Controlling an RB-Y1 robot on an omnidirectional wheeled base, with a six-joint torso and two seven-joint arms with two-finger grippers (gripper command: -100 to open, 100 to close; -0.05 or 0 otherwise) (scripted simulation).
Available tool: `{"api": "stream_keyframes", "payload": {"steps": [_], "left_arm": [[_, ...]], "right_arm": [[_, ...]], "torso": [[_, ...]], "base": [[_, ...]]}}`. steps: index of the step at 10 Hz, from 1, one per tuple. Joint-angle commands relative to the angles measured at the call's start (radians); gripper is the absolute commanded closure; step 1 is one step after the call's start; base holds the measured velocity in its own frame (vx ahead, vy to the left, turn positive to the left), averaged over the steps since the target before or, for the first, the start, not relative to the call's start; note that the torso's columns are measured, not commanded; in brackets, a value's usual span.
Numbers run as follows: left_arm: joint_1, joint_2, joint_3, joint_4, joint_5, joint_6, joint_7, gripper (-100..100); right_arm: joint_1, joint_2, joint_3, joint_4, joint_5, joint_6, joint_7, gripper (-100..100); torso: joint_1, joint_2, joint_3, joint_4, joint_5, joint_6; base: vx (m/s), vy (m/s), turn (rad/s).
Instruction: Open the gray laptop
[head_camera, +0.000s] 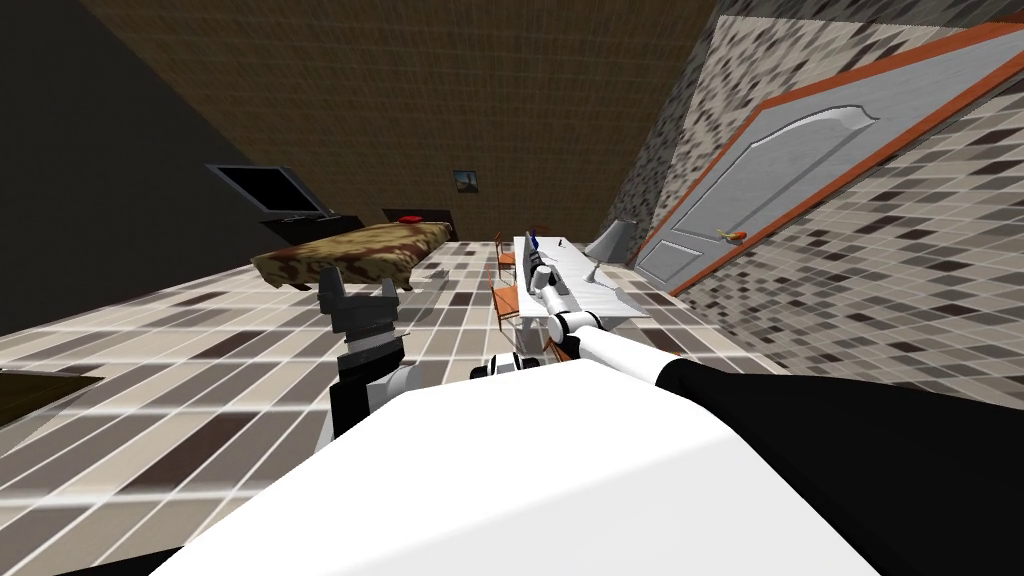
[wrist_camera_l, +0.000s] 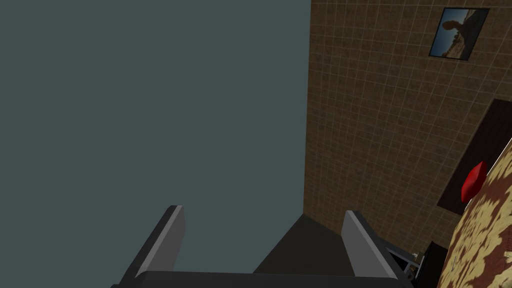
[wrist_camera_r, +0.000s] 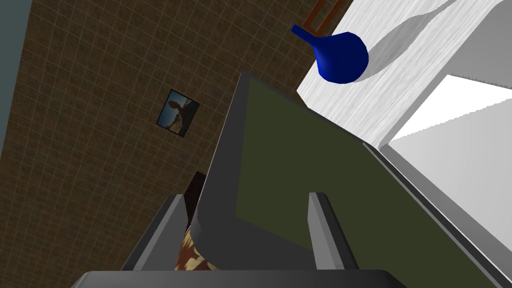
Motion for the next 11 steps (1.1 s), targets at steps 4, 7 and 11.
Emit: {"api": "stream_keyframes", "payload": {"steps": [4,7,11], "left_arm": [[0.000,0.000,0.000,0.000,0.000,0.000,0.000,0],[0.000,0.000,0.000,0.000,0.000,0.000,0.000,0],[0.000,0.000,0.000,0.000,0.000,0.000,0.000,0]], "right_arm": [[0.013,0.062,-0.007,-0.038,-0.010,-0.041,0.066,100],[0.019,0.113,0.002,-0.063,0.001,-0.086,0.086,100],[0.020,0.052,-0.015,-0.037,-0.054,-0.017,0.035,100]], "torso": [[0.001,-0.002,-0.001,-0.001,0.000,-0.001],[0.002,-0.002,-0.002,-0.002,0.001,-0.003],[0.000,-0.006,-0.004,-0.004,0.000,0.001]], "base": [[-0.022,-0.067,0.016],[-0.011,-0.066,0.018],[0.013,0.016,-0.041]]}}
